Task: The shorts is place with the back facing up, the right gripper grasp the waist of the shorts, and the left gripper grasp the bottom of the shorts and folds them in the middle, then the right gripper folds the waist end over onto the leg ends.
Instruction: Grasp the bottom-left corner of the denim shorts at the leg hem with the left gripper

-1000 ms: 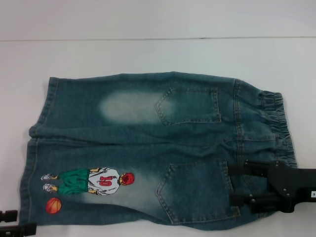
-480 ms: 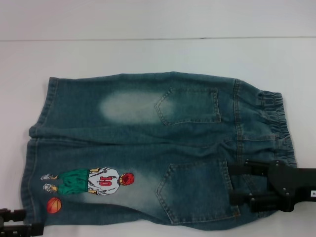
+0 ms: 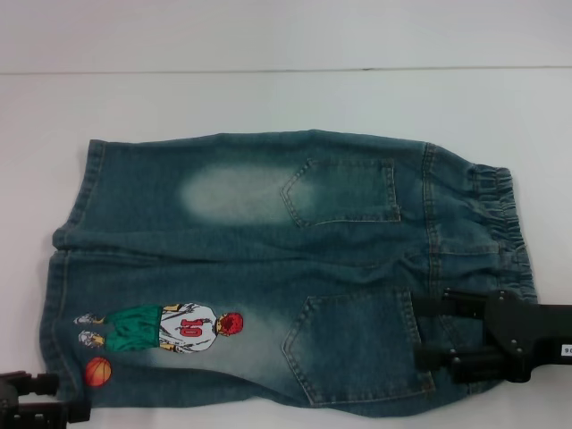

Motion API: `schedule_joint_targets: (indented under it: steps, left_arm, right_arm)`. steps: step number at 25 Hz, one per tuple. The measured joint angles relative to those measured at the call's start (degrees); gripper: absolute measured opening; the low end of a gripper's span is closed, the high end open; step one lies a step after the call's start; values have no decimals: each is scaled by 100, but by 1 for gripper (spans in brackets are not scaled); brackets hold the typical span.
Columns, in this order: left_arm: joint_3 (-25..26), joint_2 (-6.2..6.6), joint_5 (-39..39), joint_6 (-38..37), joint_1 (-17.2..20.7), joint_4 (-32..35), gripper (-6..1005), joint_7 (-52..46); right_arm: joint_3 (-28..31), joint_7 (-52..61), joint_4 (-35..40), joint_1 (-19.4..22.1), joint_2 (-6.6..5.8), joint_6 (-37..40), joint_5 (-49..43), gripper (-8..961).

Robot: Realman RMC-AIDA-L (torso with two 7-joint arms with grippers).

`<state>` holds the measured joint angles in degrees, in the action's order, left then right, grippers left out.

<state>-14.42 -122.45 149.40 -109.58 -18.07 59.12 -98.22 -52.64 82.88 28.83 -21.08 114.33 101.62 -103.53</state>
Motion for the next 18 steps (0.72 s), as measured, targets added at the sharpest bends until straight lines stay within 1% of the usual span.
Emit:
schedule_joint_targets:
  steps: [3,8,12,18]
  left_arm:
    - [-4,-3,-69,41,-17,-46,934,61]
    - [-23,-49,-116,82,-101,-98,934,84]
    - [-81,-55,-121,160,-128,-233,934,90]
    - [-87,-73,-120,165,-129,-233,933,96]
  right_arm:
    - [0,-8,0,7,2,-34,-1,944]
    - [0,-13,0,8,2,-48,-16,944]
    - [0,-14,0,17,2,-54,-18,943]
    - [0,-8,0,17,2,-55,-19,943]
